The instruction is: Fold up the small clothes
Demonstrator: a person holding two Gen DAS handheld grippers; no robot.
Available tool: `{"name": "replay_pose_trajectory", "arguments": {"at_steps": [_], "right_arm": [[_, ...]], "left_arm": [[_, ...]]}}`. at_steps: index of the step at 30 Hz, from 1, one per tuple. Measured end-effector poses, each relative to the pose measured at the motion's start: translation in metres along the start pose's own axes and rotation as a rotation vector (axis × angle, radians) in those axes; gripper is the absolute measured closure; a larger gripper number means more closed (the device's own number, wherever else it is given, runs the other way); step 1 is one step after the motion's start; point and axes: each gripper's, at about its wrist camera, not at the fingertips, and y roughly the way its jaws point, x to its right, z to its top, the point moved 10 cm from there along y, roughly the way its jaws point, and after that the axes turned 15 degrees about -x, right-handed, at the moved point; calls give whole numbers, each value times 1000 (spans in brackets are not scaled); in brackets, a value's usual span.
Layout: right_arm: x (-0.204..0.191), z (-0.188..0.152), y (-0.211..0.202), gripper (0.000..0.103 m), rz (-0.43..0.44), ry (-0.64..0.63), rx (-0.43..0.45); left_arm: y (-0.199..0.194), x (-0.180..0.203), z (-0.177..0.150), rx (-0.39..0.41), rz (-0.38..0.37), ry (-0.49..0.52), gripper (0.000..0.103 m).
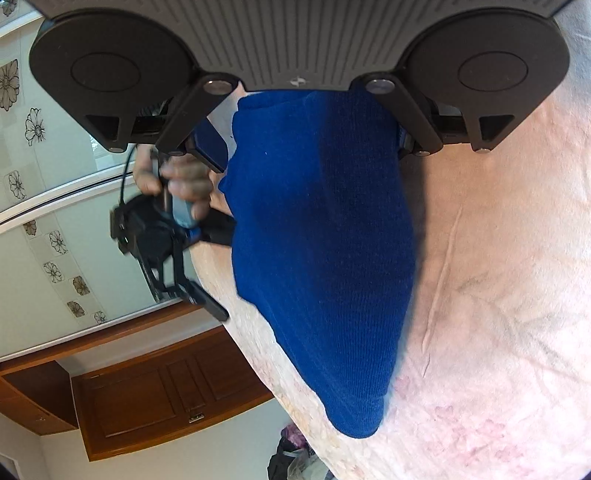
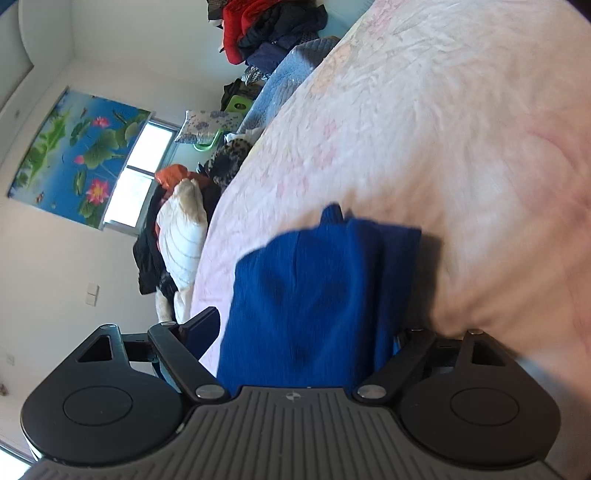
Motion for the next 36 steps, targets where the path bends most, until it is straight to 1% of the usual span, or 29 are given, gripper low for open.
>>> {"name": "replay_pose_trajectory", "arguments": {"at_steps": [1, 2, 3, 4, 5, 6, 7, 9, 11, 14, 16, 18, 21, 23, 25, 27, 30, 33, 36], "right_arm": [[1, 4, 2, 26, 6, 9, 0], [2, 7, 4, 33, -2, 10, 0], [7, 8, 7, 41, -38, 13, -10], [14, 6, 12, 66, -83, 12, -26], [22, 3, 16, 89, -110, 7, -36], [25, 2, 16, 93, -86, -6, -25], [25, 1, 14, 94, -77, -7, -16], [23, 0, 14, 92, -77, -10, -1], [20, 0, 14, 89, -80, -19, 8], [8, 1, 9, 89, -61, -34, 18], [-3, 0, 2, 89, -41, -52, 24], [-18, -6, -3, 89, -30, -82, 24], [-36, -24, -9, 89, -27, -127, -3], [-43, -40, -13, 89, -25, -140, -20], [-43, -57, -17, 89, -9, -137, -35], [-37, -79, -19, 89, -10, -128, -55], [-16, -106, -19, 89, -28, -96, -84], [2, -128, -20, 89, -18, -29, -74], [0, -140, -24, 89, 1, -24, -60]], "left_arm": [[-1, 0, -3, -2, -2, -2, 19], [-2, 0, -5, 0, -2, -5, 19], [-3, 0, -8, 0, 2, -3, 21], [-5, -2, -10, 5, 24, -6, 35], [-3, -4, -11, 1, 50, -13, 45], [0, -7, -13, -24, 69, -18, 67], [4, -11, -14, -56, 81, -27, 86], [6, -13, -15, -78, 82, -21, 86], [3, -8, -12, -82, 89, -7, 87], [2, -3, -6, -74, 34, -2, 88], [-3, 0, -5, -58, 13, 4, 89], [-3, -2, -7, -56, -4, 3, 89], [-2, -4, -16, -60, -1, 16, 89], [-13, -1, -11, -56, -1, 19, 89], [-23, 7, -7, -52, -8, 25, 89], [-34, 13, -8, -59, -14, 34, 89], [-38, 12, -18, -77, 26, 51, 89], [-36, -3, -35, -95, 36, -16, 89], [-33, -7, -49, -100, 24, -42, 89]]}}
